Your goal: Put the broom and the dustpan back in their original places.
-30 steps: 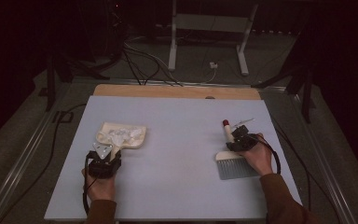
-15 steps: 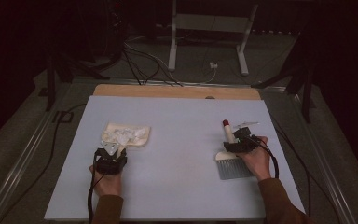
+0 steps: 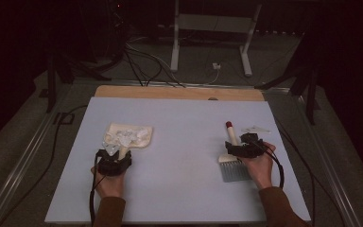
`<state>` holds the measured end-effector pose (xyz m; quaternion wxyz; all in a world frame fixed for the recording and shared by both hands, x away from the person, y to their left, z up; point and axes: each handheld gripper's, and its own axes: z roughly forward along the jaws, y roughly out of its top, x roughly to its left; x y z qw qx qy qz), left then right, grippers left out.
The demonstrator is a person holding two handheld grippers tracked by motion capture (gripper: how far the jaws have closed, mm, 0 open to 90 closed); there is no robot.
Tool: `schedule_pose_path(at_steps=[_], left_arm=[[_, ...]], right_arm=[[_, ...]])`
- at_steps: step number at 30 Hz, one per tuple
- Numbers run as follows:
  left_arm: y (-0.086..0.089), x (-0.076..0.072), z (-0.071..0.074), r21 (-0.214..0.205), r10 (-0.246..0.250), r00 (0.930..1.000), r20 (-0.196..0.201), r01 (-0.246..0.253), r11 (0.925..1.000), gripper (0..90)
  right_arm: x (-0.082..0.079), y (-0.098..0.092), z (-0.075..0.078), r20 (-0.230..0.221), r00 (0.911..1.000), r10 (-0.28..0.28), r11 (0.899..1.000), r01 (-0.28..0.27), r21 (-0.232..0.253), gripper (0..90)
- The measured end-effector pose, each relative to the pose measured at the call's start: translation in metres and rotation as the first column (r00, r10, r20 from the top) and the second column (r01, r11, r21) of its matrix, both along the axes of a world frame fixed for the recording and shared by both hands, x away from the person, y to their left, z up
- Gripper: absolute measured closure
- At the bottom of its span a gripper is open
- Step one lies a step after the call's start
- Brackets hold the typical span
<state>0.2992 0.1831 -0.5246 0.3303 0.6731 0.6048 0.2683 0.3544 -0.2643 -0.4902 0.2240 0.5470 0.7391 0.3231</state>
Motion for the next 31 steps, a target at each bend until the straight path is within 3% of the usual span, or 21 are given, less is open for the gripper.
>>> schedule_pose_path(at_steps=[7,14,17,20,23,28,31], left_arm=[[0.013,-0.013,0.014,-0.093,-0.007,0.9956,0.093,0.016,0.9955,27.2],[0.032,-0.026,0.04,-0.187,-0.032,0.9753,0.219,0.074,0.9795,16.8],[0.035,-0.031,0.05,-0.174,-0.046,0.964,0.262,0.094,0.9803,13.8],[0.033,-0.036,0.053,-0.157,-0.076,0.9571,0.28,0.123,0.9799,8.4],[0.028,-0.037,0.054,-0.131,-0.106,0.9549,0.278,0.147,0.9804,1.6],[0.018,-0.041,0.059,-0.089,-0.151,0.9448,0.291,0.184,0.979,0.5],[0.015,-0.043,0.062,-0.092,-0.162,0.9418,0.295,0.197,0.9761,0.5]], right_arm=[[-0.016,0.007,0.005,0.095,0.9953,0.017,0.999,-0.02,0.027,13.1],[-0.034,0.014,0.009,0.187,0.9806,0.059,0.995,-0.073,0.066,13.0],[-0.039,0.017,0.01,0.214,0.9728,0.088,0.991,-0.108,0.084,12.6],[-0.045,0.022,0.011,0.228,0.9657,0.124,0.985,-0.148,0.091,11.3],[-0.05,0.028,0.012,0.246,0.9579,0.148,0.979,-0.177,0.102,10.3],[-0.06,0.034,0.016,0.287,0.9415,0.177,0.964,-0.224,0.141,7.9],[-0.062,0.035,0.017,0.295,0.9375,0.184,0.966,-0.229,0.124,6.6]])
